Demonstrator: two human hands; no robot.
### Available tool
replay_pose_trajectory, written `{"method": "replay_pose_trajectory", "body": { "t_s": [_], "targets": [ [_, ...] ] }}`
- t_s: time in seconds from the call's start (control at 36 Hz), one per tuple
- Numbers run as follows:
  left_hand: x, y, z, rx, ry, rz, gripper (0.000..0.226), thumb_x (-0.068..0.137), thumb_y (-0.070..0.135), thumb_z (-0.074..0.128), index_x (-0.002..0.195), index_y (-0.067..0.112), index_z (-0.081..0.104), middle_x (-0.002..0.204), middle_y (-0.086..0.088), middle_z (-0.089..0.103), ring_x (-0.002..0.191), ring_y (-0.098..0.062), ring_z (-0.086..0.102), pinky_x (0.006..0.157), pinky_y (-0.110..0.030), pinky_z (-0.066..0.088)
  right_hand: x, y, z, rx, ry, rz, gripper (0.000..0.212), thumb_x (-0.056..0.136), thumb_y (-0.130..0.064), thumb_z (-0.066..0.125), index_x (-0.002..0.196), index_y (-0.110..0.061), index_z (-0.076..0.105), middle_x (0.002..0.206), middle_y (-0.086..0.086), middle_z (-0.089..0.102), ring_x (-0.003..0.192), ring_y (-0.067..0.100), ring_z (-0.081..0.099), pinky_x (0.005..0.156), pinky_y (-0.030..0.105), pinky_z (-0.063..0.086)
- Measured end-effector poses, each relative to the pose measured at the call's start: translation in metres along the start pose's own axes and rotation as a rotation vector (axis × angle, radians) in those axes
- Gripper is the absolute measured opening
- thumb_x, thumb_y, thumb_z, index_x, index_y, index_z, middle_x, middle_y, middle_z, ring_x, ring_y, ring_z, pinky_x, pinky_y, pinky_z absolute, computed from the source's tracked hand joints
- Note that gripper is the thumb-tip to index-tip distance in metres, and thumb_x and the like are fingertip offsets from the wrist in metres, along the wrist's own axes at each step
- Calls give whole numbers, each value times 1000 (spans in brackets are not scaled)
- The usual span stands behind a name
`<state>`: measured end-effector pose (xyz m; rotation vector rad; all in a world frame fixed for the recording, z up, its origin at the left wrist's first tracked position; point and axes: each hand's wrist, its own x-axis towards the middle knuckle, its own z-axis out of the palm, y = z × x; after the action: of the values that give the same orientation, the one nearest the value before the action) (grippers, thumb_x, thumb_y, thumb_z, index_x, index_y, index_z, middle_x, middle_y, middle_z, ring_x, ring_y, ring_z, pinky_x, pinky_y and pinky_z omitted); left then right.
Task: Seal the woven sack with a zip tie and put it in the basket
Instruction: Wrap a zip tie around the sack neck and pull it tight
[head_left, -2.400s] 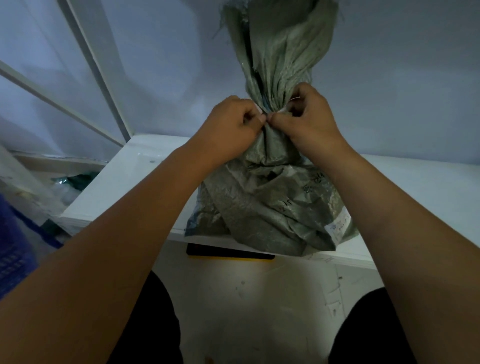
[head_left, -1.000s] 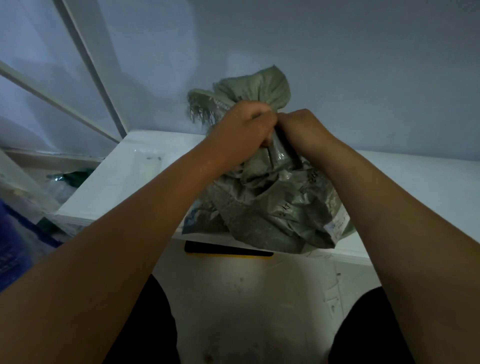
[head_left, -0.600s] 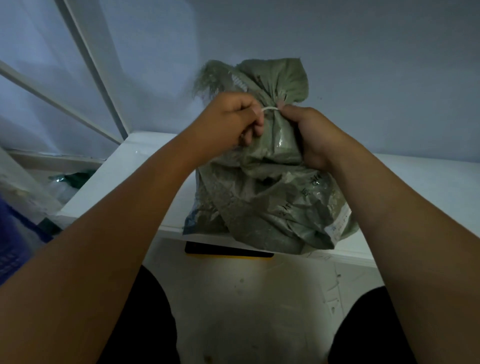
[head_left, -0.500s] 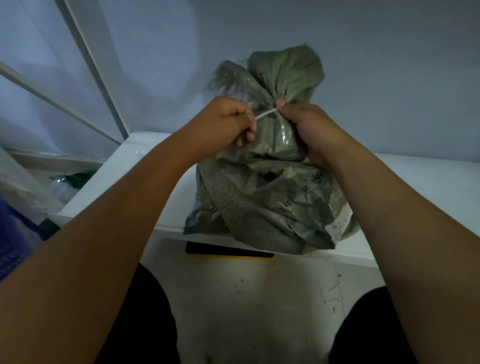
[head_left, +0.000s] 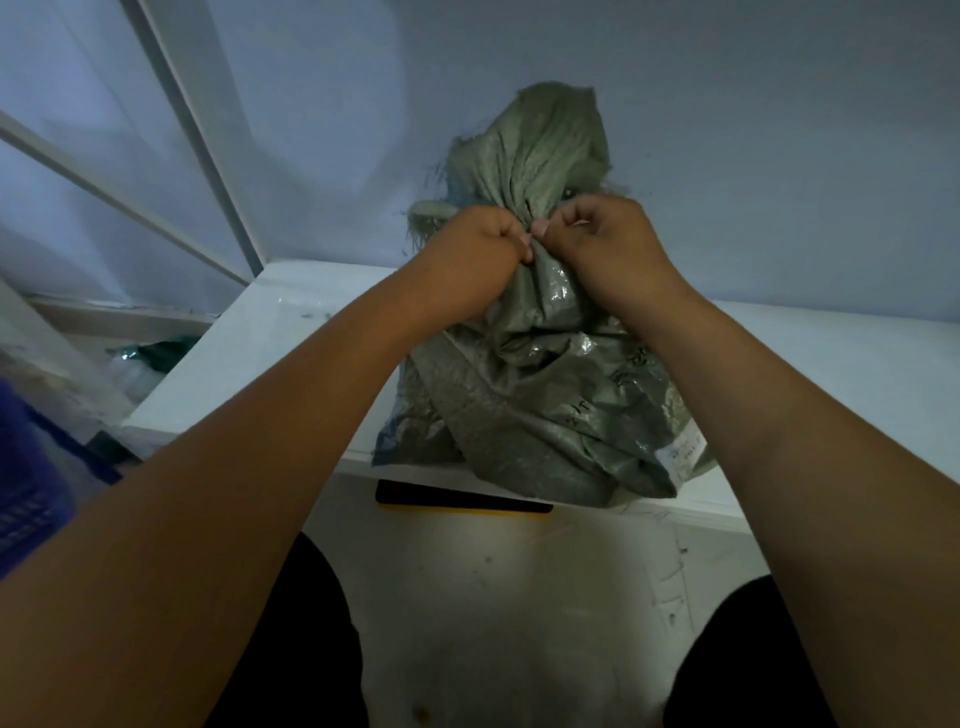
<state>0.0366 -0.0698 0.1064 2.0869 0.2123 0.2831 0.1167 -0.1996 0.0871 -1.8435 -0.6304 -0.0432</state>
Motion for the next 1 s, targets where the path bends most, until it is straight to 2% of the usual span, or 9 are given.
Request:
{"method": "replay_pose_trajectory", "body": {
  "t_s": [0.08, 0.17, 0.28, 0.44, 0.56, 0.72, 0.83, 0.92, 1.0],
  "targets": [
    [-1, 1, -1, 23, 39, 53, 30, 100, 14, 50, 71, 20, 59, 54, 5, 47, 33, 2, 38, 37, -16, 28, -1, -4, -4, 20, -13, 12, 17, 87, -28, 72, 82, -11, 70, 74, 3, 67, 69, 11, 60, 71, 28, 49],
    [-2, 4, 0, 79, 87, 124, 25, 99, 16, 51, 77, 14, 63, 57, 4, 50, 43, -1, 41, 41, -17, 32, -4, -8, -9, 19, -14, -33, 17, 88, -26, 72, 86, -9, 70, 75, 7, 69, 67, 11, 59, 66, 27, 47],
    [-6, 5, 2, 165, 90, 222, 27, 99, 12, 50, 88, -7, 65, 68, -5, 55, 53, 0, 41, 47, -13, 32, -5, -7, -11, 18, -22, -55, 15, 89, -15, 71, 77, -17, 61, 56, -4, 55, 47, -1, 43, 52, 18, 37],
    [-8, 6, 3, 164, 102, 283, 30, 99, 17, 53, 87, -9, 63, 72, -12, 57, 54, -3, 42, 48, -16, 31, -7, -8, -12, 84, -52, -31, 11, 92, -7, 68, 82, -9, 62, 44, -19, 55, 43, -7, 47, 49, 10, 40],
    [-10, 10, 3, 120, 117, 306, 28, 97, 13, 53, 81, -8, 61, 59, 2, 47, 45, 2, 40, 46, -13, 29, -7, -10, -13, 131, -61, -45, 13, 92, -3, 65, 80, -9, 65, 58, -8, 64, 51, -1, 55, 53, 16, 47],
    [-10, 14, 4, 70, 140, 324, 27, 97, 10, 53, 81, -10, 62, 56, 3, 45, 47, 1, 39, 49, -17, 32, -6, -15, -15, 145, -79, -83, 21, 92, 2, 62, 77, -12, 64, 64, 0, 64, 52, 1, 55, 53, 17, 47],
    [-10, 11, 4, 51, 134, 290, 27, 97, 11, 53, 82, -10, 61, 52, 7, 43, 43, 2, 37, 47, -18, 30, -6, -14, -15, 101, -79, -83, 21, 92, 4, 60, 77, -11, 63, 62, -4, 64, 52, 0, 54, 53, 16, 47],
    [-10, 13, 3, 49, 130, 267, 27, 97, 12, 54, 82, -9, 62, 51, 8, 42, 41, 2, 36, 46, -17, 30, -5, -15, -15, 66, -62, -90, 9, 91, -1, 61, 83, -6, 64, 69, 6, 66, 57, 4, 56, 57, 20, 48],
    [-7, 13, 1, 117, 93, 217, 29, 96, 15, 57, 82, -10, 64, 55, 1, 47, 41, 2, 37, 44, -13, 31, -3, -8, -11, -79, -14, -120, 7, 85, -14, 64, 78, -17, 64, 78, 15, 69, 69, 14, 57, 64, 30, 49]
  ]
}}
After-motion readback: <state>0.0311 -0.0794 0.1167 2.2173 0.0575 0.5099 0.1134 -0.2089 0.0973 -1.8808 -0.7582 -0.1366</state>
